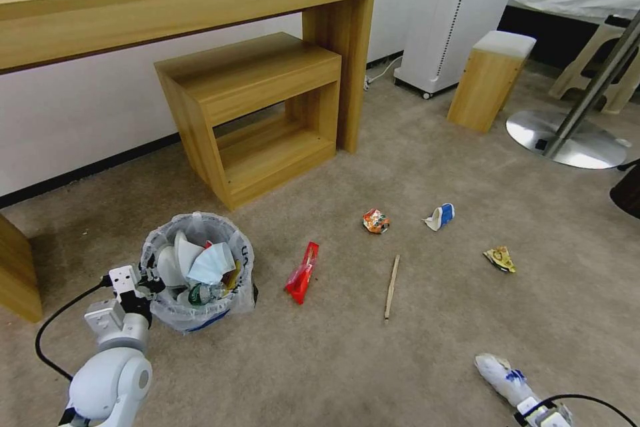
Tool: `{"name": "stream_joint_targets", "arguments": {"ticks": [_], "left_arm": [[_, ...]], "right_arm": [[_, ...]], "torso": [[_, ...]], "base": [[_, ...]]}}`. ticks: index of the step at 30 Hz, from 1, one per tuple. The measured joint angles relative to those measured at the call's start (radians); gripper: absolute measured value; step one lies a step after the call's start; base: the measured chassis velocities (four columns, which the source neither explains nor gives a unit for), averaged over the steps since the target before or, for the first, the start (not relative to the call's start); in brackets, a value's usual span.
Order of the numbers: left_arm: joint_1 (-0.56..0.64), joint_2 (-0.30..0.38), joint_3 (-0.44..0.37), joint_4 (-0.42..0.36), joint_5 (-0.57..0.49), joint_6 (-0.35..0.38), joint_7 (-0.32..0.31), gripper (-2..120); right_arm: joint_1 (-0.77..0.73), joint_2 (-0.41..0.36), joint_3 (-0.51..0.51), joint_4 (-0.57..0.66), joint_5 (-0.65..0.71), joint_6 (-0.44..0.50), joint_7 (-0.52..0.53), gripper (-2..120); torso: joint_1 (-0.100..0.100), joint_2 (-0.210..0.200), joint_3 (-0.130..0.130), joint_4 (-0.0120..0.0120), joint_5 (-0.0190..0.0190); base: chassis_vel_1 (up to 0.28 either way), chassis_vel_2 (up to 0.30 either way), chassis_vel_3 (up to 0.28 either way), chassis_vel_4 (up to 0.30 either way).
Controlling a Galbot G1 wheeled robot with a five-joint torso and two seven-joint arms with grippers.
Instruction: Pick up the trash bin and place the garbage on the floor into it.
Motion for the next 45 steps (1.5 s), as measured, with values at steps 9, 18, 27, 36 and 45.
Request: {"name": "stream_joint_targets", "arguments": {"ticks": [9,18,27,36,45], "left_arm": [[0.006,-0.003,-0.004,0.001,0.003,-0.006,0.000,2],[0.017,-0.007,0.000,-0.019,0.004,-0.010,0.004,2],[0.023,0.000,0.000,-0.032,0.004,-0.012,0.006,2],[0.020,0.006,-0.002,-0.020,0.004,-0.013,0.006,2],[0.015,0.013,-0.002,-0.010,0.002,-0.012,0.005,2]], "right_arm": [[0.116,0.037,-0.063,-0.108,-0.023,0.042,-0.002,100],[0.205,0.112,-0.113,-0.222,-0.053,0.094,-0.001,78],[0.211,0.144,-0.109,-0.223,-0.070,0.140,-0.002,44],[0.159,0.159,-0.010,-0.115,-0.051,0.446,-0.150,11],[0.191,0.145,0.053,0.064,0.043,0.733,-0.390,0]], "torso": [[0.000,0.000,0.000,0.0000,0.0000],[0.000,0.000,0.000,-0.0002,0.0002],[0.000,0.000,0.000,-0.0003,-0.0001],[0.000,0.000,0.000,-0.0001,-0.0001],[0.000,0.000,0.000,-0.0002,-0.0003]], "base": [[0.000,0.000,0.000,0.000],[0.000,0.000,0.000,0.000],[0.000,0.000,0.000,0.000],[0.000,0.000,0.000,0.000],[0.000,0.000,0.000,0.000]]}}
